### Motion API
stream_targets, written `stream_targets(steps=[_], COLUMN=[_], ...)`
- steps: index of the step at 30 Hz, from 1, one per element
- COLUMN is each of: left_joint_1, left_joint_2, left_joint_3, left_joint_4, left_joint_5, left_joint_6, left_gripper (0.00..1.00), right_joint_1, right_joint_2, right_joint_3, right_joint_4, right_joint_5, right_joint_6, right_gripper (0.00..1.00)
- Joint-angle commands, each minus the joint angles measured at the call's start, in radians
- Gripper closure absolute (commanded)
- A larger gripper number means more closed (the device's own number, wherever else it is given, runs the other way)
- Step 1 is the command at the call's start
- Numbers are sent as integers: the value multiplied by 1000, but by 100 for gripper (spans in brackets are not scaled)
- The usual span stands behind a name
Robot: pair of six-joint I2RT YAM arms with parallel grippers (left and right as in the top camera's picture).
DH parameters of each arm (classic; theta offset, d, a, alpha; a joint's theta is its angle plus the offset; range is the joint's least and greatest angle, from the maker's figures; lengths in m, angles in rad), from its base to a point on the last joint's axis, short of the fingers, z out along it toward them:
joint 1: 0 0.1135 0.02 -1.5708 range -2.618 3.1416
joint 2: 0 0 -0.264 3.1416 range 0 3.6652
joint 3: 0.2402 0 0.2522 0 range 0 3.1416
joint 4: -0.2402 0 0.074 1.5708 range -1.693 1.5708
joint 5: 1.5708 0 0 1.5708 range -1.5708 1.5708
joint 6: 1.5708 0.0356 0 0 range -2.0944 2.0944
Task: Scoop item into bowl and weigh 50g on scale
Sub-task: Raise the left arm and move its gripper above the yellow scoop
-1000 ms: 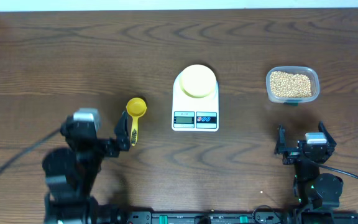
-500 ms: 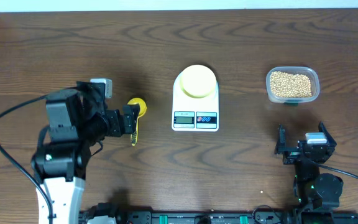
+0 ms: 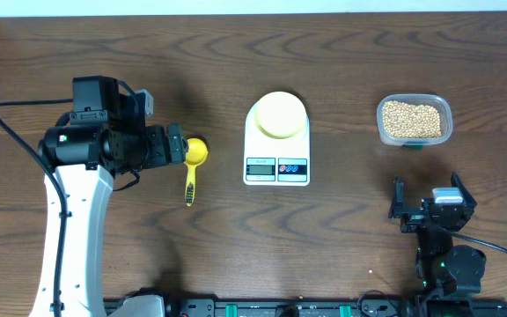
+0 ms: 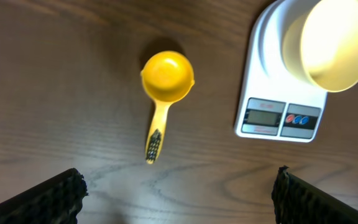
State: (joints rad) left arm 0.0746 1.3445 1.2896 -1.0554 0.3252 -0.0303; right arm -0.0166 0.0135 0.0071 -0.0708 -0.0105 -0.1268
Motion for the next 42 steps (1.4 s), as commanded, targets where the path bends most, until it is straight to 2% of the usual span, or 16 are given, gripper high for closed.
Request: stream_targets(steps=[1, 4, 26, 30, 42], left_joint_1=[-3, -3, -3, -4, -98], left_joint_2=[-5, -5, 21, 21, 55], left_joint_3=[14, 9, -10, -10, -46], left_joint_4=[11, 21, 59, 74, 80], left_joint_5=[78, 113, 113, 113, 76], left_joint_6=[-13, -14, -37, -81, -80], left_gripper=[2, 2, 2, 2, 2], right_joint_1=[11, 11, 11, 11, 11], right_joint_2=[0, 0, 0, 0, 0], right_joint_3=[-2, -2, -2, -2, -2], right_joint_4=[-5, -5, -5, -5, -5], right_joint_5=[0, 0, 0, 0, 0], right_joint_6=[-2, -2, -2, -2, -2], right_gripper=[1, 1, 1, 1, 1])
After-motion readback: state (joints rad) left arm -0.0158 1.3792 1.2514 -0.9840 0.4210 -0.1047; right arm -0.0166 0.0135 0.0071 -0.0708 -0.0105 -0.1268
